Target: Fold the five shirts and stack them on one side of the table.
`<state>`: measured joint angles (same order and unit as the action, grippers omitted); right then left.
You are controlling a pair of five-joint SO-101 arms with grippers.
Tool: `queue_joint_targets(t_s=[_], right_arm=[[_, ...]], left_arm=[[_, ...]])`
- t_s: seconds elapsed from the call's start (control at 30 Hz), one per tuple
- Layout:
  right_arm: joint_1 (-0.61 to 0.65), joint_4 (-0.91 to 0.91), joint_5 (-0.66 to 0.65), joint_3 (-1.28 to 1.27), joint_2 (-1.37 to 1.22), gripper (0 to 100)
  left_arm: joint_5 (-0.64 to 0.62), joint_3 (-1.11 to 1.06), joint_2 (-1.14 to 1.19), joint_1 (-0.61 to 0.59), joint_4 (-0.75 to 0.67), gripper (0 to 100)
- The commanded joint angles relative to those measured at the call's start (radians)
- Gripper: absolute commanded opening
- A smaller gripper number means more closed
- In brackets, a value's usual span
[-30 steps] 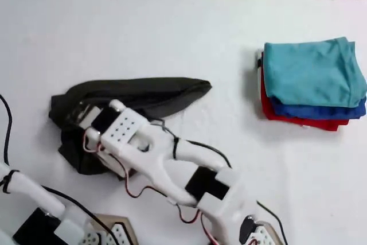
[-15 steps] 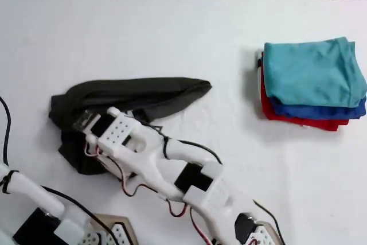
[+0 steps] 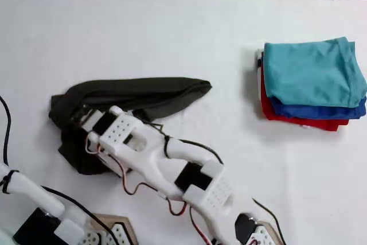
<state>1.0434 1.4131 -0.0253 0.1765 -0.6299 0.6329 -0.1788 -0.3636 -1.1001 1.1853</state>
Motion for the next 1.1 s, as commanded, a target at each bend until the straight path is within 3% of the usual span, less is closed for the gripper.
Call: queue_joint_targets(t_s=[0.0,0.3,0.47,0.77,0.93,1.07], right_arm=[[-0.051,-0.025,0.003,0.002,-0.001,2.3],[-0.303,0.193,-0.215,0.005,0.282,2.1],[-0.498,0.286,-0.417,0.005,0.522,2.1],[-0.885,0.236,-0.766,0.006,0.917,2.1],[-1.001,0.176,-0.761,-0.025,1.009,2.1],[-0.897,0.217,-0.499,-0.097,1.001,5.3]], left_arm=[[0.003,-0.001,-0.006,-0.009,-0.017,20],[0.006,-0.219,-0.006,0.061,-0.16,20],[0.005,-0.331,-0.006,0.164,-0.196,20],[-0.003,-0.433,-0.009,0.358,-0.184,20],[-0.054,-0.432,-0.014,0.46,-0.127,20],[-0.08,-0.43,-0.014,0.486,-0.138,20]])
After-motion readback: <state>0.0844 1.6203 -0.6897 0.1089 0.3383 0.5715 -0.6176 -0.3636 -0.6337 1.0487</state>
